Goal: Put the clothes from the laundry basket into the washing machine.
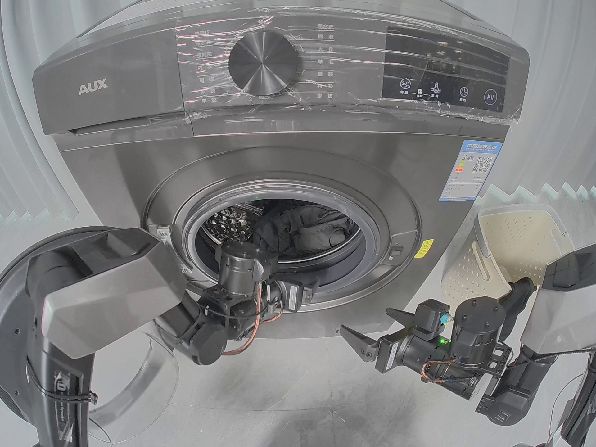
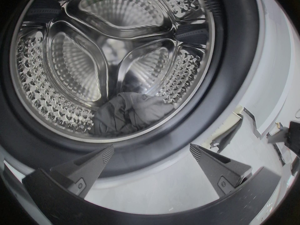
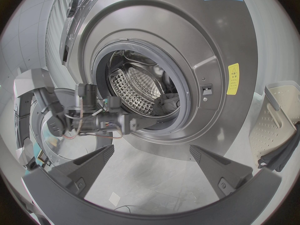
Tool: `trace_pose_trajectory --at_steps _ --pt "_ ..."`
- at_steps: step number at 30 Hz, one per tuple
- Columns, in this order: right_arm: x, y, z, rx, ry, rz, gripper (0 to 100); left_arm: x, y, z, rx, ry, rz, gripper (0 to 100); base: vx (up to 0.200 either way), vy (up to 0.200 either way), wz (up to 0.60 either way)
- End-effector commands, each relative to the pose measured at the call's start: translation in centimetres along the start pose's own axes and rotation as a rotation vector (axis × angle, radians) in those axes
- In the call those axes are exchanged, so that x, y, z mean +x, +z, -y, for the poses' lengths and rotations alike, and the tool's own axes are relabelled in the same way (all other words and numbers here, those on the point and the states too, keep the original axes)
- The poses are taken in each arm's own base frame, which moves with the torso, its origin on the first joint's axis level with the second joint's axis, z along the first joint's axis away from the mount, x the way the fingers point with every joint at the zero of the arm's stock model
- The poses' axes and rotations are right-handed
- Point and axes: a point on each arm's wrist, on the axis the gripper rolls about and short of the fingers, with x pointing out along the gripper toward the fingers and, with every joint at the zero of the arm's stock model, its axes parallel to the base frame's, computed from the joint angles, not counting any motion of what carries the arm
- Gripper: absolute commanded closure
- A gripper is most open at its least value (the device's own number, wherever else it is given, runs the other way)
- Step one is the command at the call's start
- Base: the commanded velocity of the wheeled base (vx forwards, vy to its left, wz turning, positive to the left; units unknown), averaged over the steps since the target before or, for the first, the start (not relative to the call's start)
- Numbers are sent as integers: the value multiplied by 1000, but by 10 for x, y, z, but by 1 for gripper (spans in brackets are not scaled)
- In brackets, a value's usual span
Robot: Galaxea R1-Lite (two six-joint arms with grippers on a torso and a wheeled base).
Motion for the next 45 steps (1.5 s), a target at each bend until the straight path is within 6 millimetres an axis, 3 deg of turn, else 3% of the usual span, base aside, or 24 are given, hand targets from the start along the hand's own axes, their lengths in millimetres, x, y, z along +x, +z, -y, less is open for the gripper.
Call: trace_pose_trajectory --at_steps 1,4,11,18,23,30,38,45 --pt "-4 4 -1 0 6 12 0 -73 14 26 13 -79 1 0 0 0 0" --pt "-6 6 -2 -1 10 21 0 -110 18 29 5 -109 5 0 0 0 0" --pt "-15 8 -1 -3 4 18 0 -175 27 40 -76 -196 38 0 0 0 0" --pt "-26 13 -1 -7 1 33 0 -210 26 41 -123 -244 50 0 0 0 0" --pt "-53 19 3 -9 -9 39 0 -246 35 29 -172 -260 127 0 0 0 0" --pt "-81 31 14 -38 -54 93 0 -274 44 18 -194 -196 234 0 0 0 0" --pt "-104 39 21 -51 -160 160 0 -297 16 -1 -74 -103 209 0 -100 0 0" --pt "-119 49 22 -85 -182 204 0 -314 13 -16 -71 -35 261 0 -200 0 0"
